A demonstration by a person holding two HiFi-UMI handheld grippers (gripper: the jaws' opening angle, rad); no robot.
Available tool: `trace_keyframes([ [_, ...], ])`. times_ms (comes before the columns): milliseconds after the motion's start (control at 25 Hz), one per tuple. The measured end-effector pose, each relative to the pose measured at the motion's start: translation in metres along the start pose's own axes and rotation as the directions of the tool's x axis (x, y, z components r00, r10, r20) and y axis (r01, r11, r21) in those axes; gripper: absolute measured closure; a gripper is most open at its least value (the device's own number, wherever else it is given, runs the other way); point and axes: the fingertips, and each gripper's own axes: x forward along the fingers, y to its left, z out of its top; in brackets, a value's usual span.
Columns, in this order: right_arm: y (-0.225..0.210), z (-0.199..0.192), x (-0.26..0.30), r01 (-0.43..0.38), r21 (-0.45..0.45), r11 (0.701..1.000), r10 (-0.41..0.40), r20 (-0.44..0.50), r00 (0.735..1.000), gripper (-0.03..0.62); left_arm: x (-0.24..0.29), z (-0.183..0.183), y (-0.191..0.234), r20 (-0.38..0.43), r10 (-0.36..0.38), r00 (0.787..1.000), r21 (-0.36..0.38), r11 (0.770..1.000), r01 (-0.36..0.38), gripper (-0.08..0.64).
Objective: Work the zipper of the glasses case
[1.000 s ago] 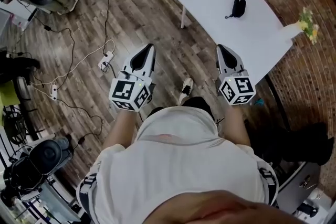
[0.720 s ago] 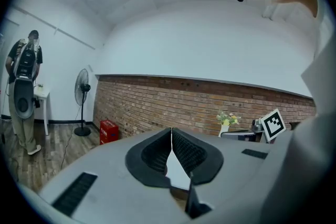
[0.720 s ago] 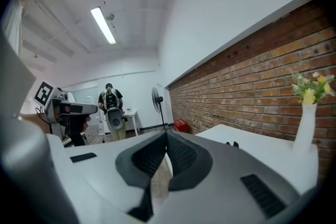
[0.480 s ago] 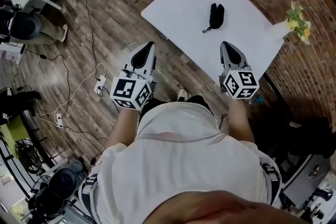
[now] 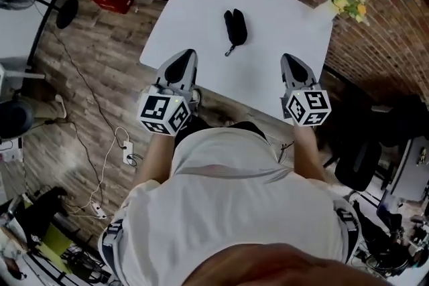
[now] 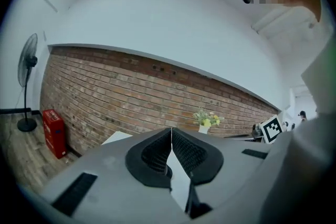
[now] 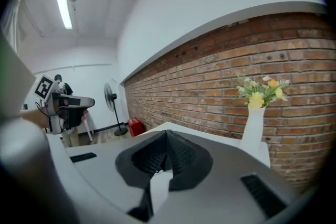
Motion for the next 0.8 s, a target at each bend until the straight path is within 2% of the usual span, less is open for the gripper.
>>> trace_keyframes([
  [120, -0.005, 0.008, 0.007, 0.123, 0.037, 0.992, -0.124, 0.031, 0.992, 0.54, 0.037, 0.004, 0.018, -0.044, -0.122, 0.992, 0.002, 0.992, 0.122, 0.541],
  [240, 0.012, 0.021, 0.018, 0.2, 0.043, 0.979, -0.202, 0.069, 0.977, 0.54, 0.065, 0.012, 0.038, -0.076, -0.228, 0.971, 0.028, 0.973, 0.23, 0.541],
  [400, 0.025, 0.02, 0.041, 0.278, 0.053, 0.959, -0.279, 0.024, 0.96, 0.54, 0.095, 0.013, 0.059, -0.117, -0.324, 0.939, 0.1, 0.937, 0.336, 0.541],
  [480, 0.027, 0.018, 0.046, 0.316, 0.058, 0.947, -0.317, 0.002, 0.949, 0.54, 0.105, 0.007, 0.067, -0.14, -0.368, 0.919, 0.076, 0.922, 0.38, 0.541],
  [600, 0.035, 0.015, 0.053, 0.357, 0.06, 0.932, -0.358, -0.005, 0.934, 0.54, 0.117, -0.002, 0.085, -0.167, -0.405, 0.899, 0.012, 0.911, 0.412, 0.541],
  [800, 0.039, 0.005, 0.066, 0.38, 0.062, 0.923, -0.379, -0.022, 0.925, 0.54, 0.13, -0.007, 0.098, -0.188, -0.416, 0.89, 0.02, 0.904, 0.427, 0.541],
])
